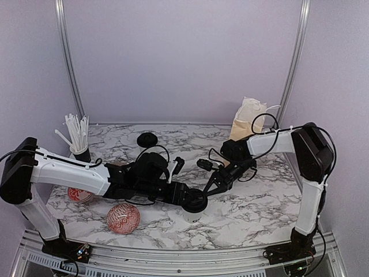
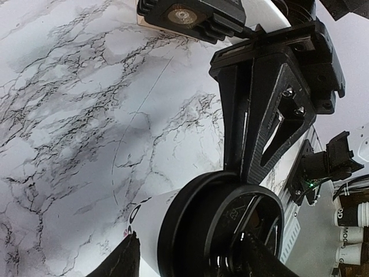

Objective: Pack the takeout coffee

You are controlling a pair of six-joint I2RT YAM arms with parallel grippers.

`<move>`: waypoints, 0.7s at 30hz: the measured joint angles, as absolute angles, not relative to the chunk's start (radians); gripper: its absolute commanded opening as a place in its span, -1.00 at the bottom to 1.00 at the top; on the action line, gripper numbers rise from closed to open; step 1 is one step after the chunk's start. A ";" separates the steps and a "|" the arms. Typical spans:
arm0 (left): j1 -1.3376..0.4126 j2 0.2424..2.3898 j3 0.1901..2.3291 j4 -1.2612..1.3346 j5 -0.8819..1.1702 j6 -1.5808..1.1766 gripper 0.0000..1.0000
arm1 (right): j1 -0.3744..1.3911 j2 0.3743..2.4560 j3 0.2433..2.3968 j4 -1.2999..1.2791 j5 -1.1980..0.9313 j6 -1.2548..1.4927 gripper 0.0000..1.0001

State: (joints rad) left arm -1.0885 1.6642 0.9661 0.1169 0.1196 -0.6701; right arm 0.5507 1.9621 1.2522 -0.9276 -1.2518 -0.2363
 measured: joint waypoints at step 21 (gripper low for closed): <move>-1.080 1.518 0.966 -0.031 -0.041 -0.643 0.57 | 0.535 1.898 1.389 -1.078 -1.148 -0.418 -0.09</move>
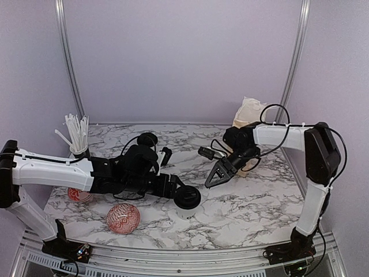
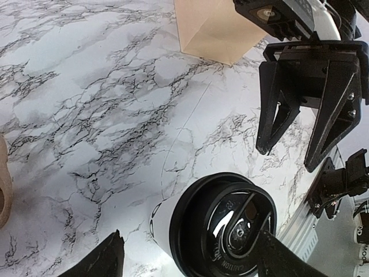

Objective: Pack the takeout coffee

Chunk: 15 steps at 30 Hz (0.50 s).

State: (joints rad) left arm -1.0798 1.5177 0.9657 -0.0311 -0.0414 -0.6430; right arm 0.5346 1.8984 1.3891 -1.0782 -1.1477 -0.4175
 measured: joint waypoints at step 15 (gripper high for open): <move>-1.041 1.439 0.959 -0.150 -0.114 -0.588 0.09 | 0.694 1.744 1.210 -1.022 -0.952 -0.495 -0.35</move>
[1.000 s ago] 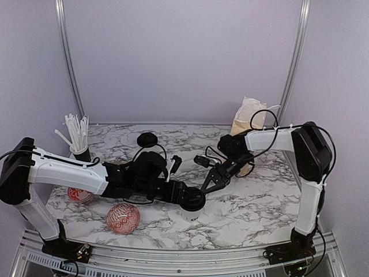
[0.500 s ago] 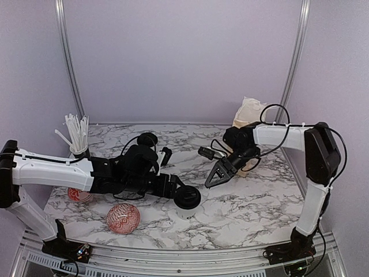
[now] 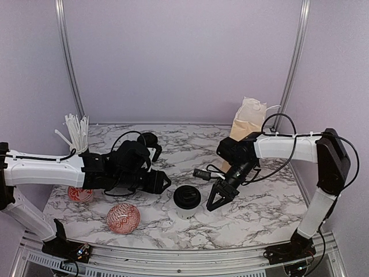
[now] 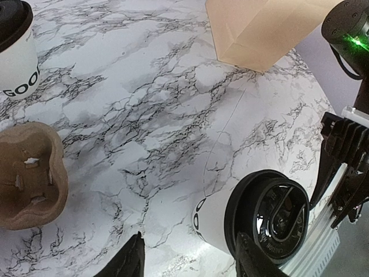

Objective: Pack the takeout coffee

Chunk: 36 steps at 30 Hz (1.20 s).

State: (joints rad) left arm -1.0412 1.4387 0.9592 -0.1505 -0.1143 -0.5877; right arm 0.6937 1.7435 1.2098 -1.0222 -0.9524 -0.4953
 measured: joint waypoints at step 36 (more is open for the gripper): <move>-1.039 1.408 0.799 0.057 -0.008 -0.789 0.11 | 0.597 1.801 1.271 -0.921 -1.040 -0.366 0.04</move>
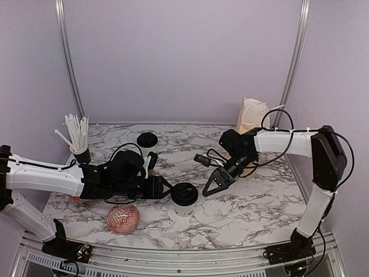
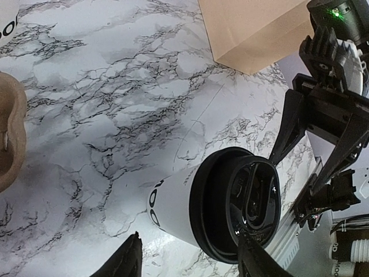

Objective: Pack the takeout coffee

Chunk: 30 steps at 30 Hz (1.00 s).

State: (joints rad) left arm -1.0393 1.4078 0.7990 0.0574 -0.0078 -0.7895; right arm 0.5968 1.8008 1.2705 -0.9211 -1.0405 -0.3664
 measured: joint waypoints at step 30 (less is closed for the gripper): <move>-0.994 1.478 0.755 0.189 0.088 -0.853 -0.06 | 0.650 1.968 1.346 -0.922 -1.100 -0.318 0.04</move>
